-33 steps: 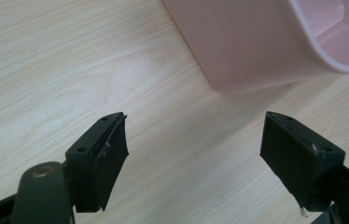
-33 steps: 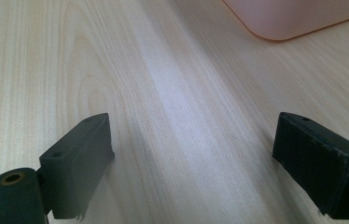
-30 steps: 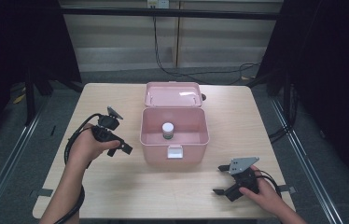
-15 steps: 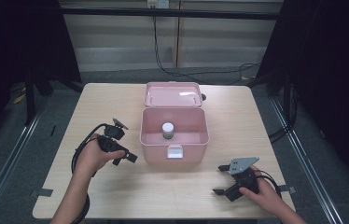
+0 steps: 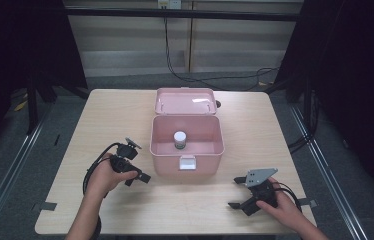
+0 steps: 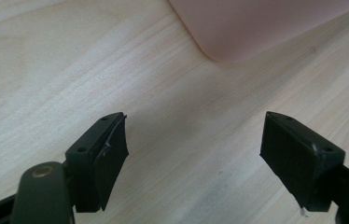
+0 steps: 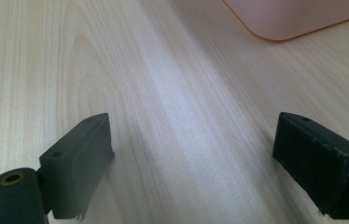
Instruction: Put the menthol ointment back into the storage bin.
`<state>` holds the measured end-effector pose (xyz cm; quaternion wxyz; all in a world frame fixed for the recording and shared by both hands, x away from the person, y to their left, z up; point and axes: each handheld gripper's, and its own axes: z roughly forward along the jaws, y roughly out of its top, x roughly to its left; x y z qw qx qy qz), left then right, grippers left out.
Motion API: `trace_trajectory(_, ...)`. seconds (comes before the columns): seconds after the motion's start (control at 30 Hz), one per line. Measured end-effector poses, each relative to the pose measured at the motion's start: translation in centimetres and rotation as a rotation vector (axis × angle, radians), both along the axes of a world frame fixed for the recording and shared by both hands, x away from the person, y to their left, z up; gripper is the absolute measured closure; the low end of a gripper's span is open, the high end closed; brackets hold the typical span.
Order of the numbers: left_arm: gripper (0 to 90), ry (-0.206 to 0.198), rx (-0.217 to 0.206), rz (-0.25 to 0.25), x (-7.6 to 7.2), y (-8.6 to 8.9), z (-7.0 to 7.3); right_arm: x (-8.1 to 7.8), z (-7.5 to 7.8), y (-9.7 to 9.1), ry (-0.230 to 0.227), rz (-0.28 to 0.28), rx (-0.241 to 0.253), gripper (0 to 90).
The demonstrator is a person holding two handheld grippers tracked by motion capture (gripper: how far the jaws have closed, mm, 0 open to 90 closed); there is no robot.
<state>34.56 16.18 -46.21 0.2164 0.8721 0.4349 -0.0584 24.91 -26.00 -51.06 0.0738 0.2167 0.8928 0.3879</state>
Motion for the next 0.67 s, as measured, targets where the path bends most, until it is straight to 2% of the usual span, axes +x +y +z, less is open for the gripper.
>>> trace_trajectory(0.13,22.3,-0.021,-0.005,-0.013,-0.2,-0.4,-0.6,0.0,0.0,0.0,-0.002,-0.001,-0.001,11.2)
trace_trajectory(0.2,22.3,-0.055,-0.002,-0.033,-0.3,-0.6,-0.9,0.0,0.0,0.0,-0.001,0.0,0.0,11.2)
trace_trajectory(0.23,22.3,-0.085,-0.01,-0.05,-0.4,-0.7,-1.1,0.0,0.0,0.0,-0.003,-0.001,0.0,11.2)
trace_trajectory(0.4,22.3,-0.121,-0.004,-0.059,-0.7,-0.8,-1.3,0.0,0.0,0.0,-0.002,-0.006,-0.001,11.2)
trace_trajectory(0.53,22.0,-0.124,-0.004,-0.064,-0.8,-0.9,-1.6,0.0,0.0,0.0,-0.002,-0.007,-0.001,11.2)
trace_trajectory(0.6,22.2,-0.108,0.003,-0.06,-0.8,-0.8,-1.4,0.0,0.0,0.0,-0.002,-0.007,-0.001,11.2)
trace_trajectory(0.67,22.2,-0.117,-0.004,-0.055,-0.9,-0.7,-1.1,-0.1,0.0,0.0,-0.002,-0.007,-0.001,11.2)
